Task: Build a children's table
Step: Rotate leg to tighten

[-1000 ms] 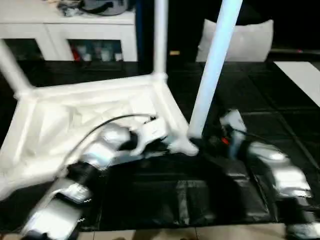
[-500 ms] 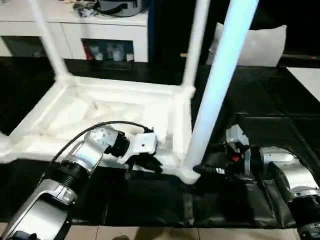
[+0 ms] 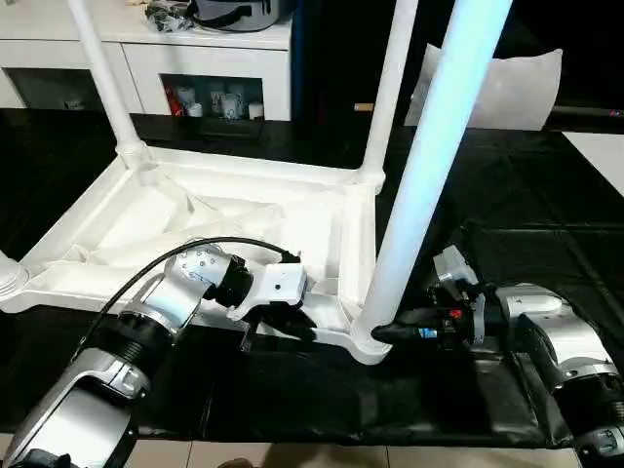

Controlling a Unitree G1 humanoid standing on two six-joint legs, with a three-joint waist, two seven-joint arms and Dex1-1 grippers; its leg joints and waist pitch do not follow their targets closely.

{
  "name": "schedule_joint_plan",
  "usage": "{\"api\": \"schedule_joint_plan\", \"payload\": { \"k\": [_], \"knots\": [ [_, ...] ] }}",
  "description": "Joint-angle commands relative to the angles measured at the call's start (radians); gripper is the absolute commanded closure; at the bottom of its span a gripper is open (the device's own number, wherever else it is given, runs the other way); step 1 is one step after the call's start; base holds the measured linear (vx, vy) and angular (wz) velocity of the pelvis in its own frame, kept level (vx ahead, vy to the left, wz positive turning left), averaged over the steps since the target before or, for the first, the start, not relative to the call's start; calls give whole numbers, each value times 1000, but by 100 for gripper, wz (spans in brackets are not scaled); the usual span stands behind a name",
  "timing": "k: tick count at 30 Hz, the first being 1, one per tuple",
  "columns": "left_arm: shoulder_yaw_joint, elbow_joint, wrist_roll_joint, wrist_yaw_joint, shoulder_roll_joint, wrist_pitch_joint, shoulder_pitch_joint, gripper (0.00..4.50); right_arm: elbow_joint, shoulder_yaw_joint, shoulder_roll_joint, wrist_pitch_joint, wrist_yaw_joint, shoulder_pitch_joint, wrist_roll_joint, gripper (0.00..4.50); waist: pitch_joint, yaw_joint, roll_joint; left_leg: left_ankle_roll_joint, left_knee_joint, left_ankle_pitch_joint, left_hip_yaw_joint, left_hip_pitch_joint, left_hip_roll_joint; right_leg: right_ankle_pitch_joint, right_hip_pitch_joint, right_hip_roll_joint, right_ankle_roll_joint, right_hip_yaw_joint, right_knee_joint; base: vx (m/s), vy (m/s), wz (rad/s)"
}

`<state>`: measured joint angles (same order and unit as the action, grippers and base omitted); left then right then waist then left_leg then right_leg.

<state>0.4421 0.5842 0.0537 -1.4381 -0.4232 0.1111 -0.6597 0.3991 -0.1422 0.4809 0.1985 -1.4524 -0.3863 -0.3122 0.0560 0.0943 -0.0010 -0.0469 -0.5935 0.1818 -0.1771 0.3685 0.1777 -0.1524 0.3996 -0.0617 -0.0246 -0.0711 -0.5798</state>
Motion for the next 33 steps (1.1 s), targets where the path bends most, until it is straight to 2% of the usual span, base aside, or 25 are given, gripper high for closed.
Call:
{"api": "schedule_joint_plan", "payload": {
  "k": [1, 6, 8, 11, 12, 14, 15, 16, 17, 18, 19, 22, 25, 26, 27, 30, 33],
  "knots": [
    [35, -15, 11, -46, 6, 15, -8, 450, -30, 7, -2, 25, -19, 5, -22, 234, -69, -3, -8, 59, 67, 204, 13, -16, 59, -362, -47, -88, -187, 44, 69, 0, 0, 0],
    [24, -39, -13, -50, 14, -47, -2, 450, -81, 41, -27, 63, 35, 32, -62, 249, -70, -1, -7, 54, 68, 199, 13, -18, 61, -343, -47, -87, -193, 46, 66, 0, 0, 0],
    [22, -43, -15, -47, 15, -57, 0, 450, -91, 45, -32, 71, 53, 36, -67, 250, -70, -3, -5, 53, 69, 197, 14, -16, 61, -334, -49, -88, -198, 45, 65, 0, 0, 0],
    [-22, -32, -11, 89, 68, -168, -9, 450, -120, 39, -72, 117, 248, 48, 4, 251, -67, -10, -1, 39, 70, 220, 14, -18, 58, -367, -46, -86, -191, 45, 71, 0, 0, 0],
    [-38, -26, -6, 149, 91, -212, -15, 450, -120, 47, -102, 128, 345, 44, 37, 251, -63, -20, -2, 14, 71, 245, 17, -21, 53, -426, -43, -85, -172, 44, 75, 0, 0, 0],
    [-55, -15, 4, 226, 123, -256, -27, 450, -119, 78, -154, 168, 478, 27, 57, 252, -63, -24, -1, 8, 70, 263, 19, -24, 49, -488, -42, -87, -150, 40, 85, 0, 0, 0],
    [-66, -8, 5, 265, 142, -280, -35, 450, -117, 93, -182, 186, 542, 18, 66, 253, -61, -38, -1, -2, 72, 280, 23, -22, 46, -527, -41, -85, -130, 38, 91, 0, 0, 0],
    [-92, 14, 6, 362, 191, -334, -57, 450, -118, 121, -245, 230, 680, 3, 87, 254, -62, -43, -2, -6, 72, 282, 26, -21, 46, -531, -41, -86, -127, 36, 90, 0, 0, 0],
    [-93, 14, 6, 364, 193, -335, -58, 450, -118, 122, -246, 231, 683, 3, 88, 254, -62, -50, -1, -9, 72, 284, 25, -19, 46, -527, -41, -83, -125, 36, 90, 0, 0, 0],
    [-111, 33, 4, 432, 229, -366, -75, 450, -119, 131, -287, 247, 769, -6, 104, 254, -64, -58, -2, -10, 71, 292, 29, -19, 45, -530, -41, -84, -120, 33, 92, 0, 0, 0],
    [-121, 44, 3, 467, 247, -382, -83, 450, -119, 131, -305, 250, 811, -11, 115, 254, -64, -68, -4, -3, 70, 294, 29, -17, 43, -518, -41, -85, -122, 34, 94, 0, 0, 0],
    [-146, 74, 17, 570, 293, -399, -108, 450, -116, 131, -356, 257, 924, -25, 144, 255, -67, -77, -6, 25, 65, 266, 23, -12, 39, -480, -42, -84, -129, 38, 95, 0, 0, 0],
    [-182, 97, 27, 676, 349, -423, -138, 450, -101, 156, -421, 271, 1037, -45, 163, 255, -70, -80, -9, 38, 63, 233, 21, -11, 37, -432, -43, -81, -145, 40, 91, 0, 0, 0],
    [-182, 97, 27, 676, 349, -423, -138, 450, -101, 156, -421, 271, 1037, -45, 163, 200, -70, -80, -5, 39, 63, 226, 21, -11, 39, -416, -42, -81, -152, 41, 87, 0, 0, 0],
    [-189, 101, 31, 699, 363, -432, -150, 450, -96, 161, -431, 252, 1065, -46, 176, 187, -72, -77, -8, 44, 64, 209, 21, -9, 41, -384, -45, -81, -158, 41, 85, 0, 0, 0],
    [-176, 100, 41, 685, 350, -417, -151, 450, -95, 161, -426, 214, 1057, -40, 176, 169, -75, -74, -4, 61, 63, 167, 20, -6, 44, -269, -51, -82, -190, 45, 71, 0, 0, 0],
    [-143, 79, 57, 628, 312, -386, -121, 450, -114, 185, -425, 161, 1054, -20, 152, 144, -77, -71, -5, 82, 61, 141, 18, -3, 43, -222, -56, -86, -206, 46, 66, 0, 0, 0]
  ]
}}
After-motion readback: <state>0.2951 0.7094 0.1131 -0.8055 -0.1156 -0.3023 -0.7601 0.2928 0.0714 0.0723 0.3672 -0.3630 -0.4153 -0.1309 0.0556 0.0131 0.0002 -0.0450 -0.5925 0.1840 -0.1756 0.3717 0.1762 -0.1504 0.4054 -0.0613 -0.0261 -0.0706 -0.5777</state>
